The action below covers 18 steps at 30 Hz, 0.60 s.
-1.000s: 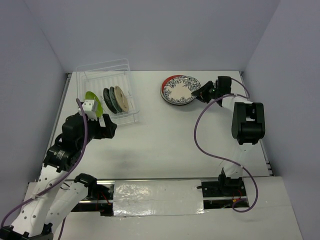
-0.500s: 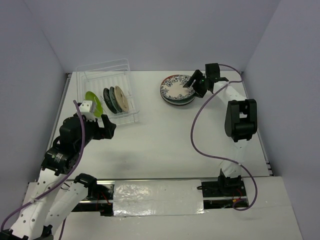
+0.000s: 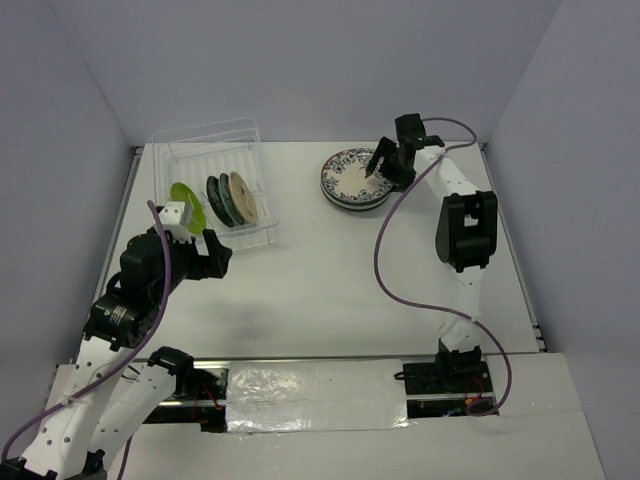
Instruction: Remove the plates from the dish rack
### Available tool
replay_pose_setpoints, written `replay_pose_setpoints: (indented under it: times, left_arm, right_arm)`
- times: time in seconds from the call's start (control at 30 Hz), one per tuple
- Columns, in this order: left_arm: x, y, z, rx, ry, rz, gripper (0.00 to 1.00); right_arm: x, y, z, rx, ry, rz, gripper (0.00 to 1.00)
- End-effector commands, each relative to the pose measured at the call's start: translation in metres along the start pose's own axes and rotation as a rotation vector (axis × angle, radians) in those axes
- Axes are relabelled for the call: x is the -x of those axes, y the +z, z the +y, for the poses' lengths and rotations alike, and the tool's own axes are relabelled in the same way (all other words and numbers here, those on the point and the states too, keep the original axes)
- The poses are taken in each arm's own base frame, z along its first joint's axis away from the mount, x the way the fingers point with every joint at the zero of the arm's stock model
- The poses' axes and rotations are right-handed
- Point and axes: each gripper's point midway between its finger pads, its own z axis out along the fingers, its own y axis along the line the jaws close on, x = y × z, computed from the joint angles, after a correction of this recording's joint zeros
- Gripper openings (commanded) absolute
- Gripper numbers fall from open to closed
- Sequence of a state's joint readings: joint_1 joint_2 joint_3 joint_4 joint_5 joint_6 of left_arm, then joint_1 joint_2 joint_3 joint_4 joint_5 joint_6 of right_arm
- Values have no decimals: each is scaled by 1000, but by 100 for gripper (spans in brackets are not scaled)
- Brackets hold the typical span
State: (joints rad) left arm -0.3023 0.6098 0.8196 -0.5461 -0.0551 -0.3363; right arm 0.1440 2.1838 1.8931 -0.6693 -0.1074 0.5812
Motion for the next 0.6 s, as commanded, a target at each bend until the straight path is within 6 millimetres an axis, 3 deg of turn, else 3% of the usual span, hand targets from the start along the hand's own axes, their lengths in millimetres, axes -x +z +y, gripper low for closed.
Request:
replay_pose_setpoints:
  times: [0.0,0.03,0.33,0.5,0.53,0.57]
  left_arm:
    - [14,0,-1,0,12,-56,99]
    - [14,0,0,1,12,-56,99]
    - [13,1,0,5,11,-54,100]
    - [13,2,1,12,8,-53,100]
    - [13,2,2,17,5,-49,100]
    - [13,3,4,30,4,-50,100]
  right_arm:
    - [12,-6,15,-10,-66,-17,87]
    - [4,1,9,-41,-65,18,87]
    - [-1,7,9,-44,-77,42,88]
    - [17,-25,9,-71,-69,-64,88]
    - [23,-31,7,-88,-68,-95,100]
    - [27,-36,5,-98,-75,-113,100]
